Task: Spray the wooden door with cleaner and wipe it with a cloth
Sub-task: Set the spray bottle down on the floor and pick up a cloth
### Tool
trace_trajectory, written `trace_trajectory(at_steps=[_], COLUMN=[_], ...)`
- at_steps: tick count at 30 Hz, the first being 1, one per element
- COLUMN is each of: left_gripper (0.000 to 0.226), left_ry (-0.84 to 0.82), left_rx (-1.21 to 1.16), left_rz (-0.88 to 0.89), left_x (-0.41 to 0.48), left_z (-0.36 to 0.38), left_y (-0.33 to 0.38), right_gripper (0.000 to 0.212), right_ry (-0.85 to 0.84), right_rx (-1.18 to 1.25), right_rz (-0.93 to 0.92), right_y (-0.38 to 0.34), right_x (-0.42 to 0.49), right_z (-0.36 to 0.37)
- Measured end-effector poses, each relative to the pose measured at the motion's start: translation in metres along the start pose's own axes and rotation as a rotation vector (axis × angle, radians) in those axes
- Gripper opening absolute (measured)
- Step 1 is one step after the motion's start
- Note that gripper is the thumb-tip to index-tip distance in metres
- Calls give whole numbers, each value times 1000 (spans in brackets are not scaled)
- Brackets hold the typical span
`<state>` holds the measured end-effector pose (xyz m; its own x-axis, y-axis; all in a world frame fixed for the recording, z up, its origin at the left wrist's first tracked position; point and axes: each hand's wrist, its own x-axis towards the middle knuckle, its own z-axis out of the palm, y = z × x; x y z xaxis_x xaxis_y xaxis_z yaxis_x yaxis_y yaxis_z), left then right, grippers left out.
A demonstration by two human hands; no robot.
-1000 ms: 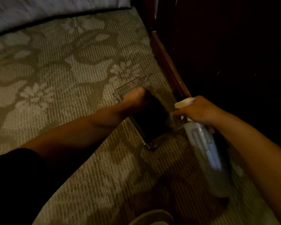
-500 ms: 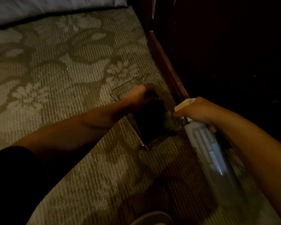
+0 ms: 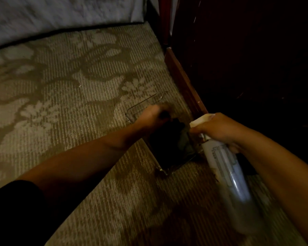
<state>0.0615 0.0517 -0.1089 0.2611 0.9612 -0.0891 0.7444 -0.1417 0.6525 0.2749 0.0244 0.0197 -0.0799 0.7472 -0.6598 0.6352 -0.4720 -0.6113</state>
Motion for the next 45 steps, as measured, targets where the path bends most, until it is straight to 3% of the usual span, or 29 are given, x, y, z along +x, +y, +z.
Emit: trace_trajectory(at_steps=[12, 17, 23, 28, 38, 41, 45], left_gripper=[25, 27, 26, 24, 22, 26, 31], left_ry=[9, 10, 10, 58, 37, 30, 52], left_rx=[55, 83, 80, 84, -15, -58, -71], left_rz=[208, 238, 231, 276, 113, 50, -7], left_x=[-24, -31, -29, -30, -27, -27, -27], left_z=[-9, -10, -6, 1, -4, -11, -15], left_y=[-12, -14, -11, -5, -6, -5, -8], right_gripper=[14, 32, 38, 30, 23, 36, 41], right_ry=[-57, -150, -97, -3, -38, -67, 29], right_rx=[-87, -240, -324, -293, -203, -161, -111], right_rz=[-95, -77, -59, -64, -94, -167, -183], right_y=[1, 7, 20, 28, 22, 6, 0], right_x=[7, -3, -7, -8, -10, -7, 3], right_z=[15, 16, 1, 0, 9, 17, 32])
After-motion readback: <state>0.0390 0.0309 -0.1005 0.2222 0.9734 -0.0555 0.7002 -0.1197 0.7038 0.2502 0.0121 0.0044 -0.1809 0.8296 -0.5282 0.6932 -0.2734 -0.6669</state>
